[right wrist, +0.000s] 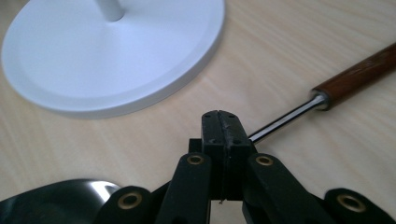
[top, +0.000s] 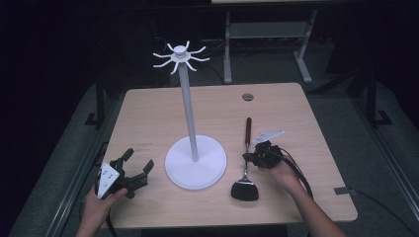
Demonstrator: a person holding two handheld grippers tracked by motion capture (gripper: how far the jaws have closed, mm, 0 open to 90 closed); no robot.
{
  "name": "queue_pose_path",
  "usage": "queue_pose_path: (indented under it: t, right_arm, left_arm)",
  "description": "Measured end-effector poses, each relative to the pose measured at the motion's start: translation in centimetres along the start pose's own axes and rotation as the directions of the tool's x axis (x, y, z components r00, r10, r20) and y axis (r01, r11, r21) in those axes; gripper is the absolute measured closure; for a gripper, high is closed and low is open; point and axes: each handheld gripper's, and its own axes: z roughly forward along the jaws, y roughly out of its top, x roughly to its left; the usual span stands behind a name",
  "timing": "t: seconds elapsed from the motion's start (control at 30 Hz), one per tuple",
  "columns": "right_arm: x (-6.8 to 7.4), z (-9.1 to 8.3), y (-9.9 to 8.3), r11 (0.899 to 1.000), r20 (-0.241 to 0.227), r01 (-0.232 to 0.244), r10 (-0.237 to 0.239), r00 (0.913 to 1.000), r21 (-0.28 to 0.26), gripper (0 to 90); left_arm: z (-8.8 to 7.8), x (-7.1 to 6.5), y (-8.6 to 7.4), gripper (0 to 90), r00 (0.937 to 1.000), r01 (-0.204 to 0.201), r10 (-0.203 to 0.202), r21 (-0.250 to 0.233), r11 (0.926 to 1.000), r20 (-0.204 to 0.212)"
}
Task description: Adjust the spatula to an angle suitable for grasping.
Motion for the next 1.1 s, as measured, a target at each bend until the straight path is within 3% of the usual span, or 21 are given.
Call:
queue_pose_path:
  t: [0.13,0.5,1.1]
  right_arm:
    - [0.7,0.5,0.0,0.999,-0.012,0.012,-0.011,0.9999,0.040,89.5]
    - [1.1,1.2,0.1,0.996,-0.029,0.022,-0.020,0.9994,0.084,89.5]
    - [-0.7,0.0,-0.5,0.992,-0.003,-0.029,0.030,0.9996,0.124,89.6]
  left_arm:
    - [0.0,0.0,0.0,13.0,1.0000,-0.002,0.002,0.000,1.0000,0.002]
    - [0.0,0.0,0.0,13.0,1.0000,-0.003,0.003,0.000,1.0000,0.004]
    - [0.0,-0.1,0.0,13.0,0.9999,-0.008,0.008,0.000,1.0000,0.006]
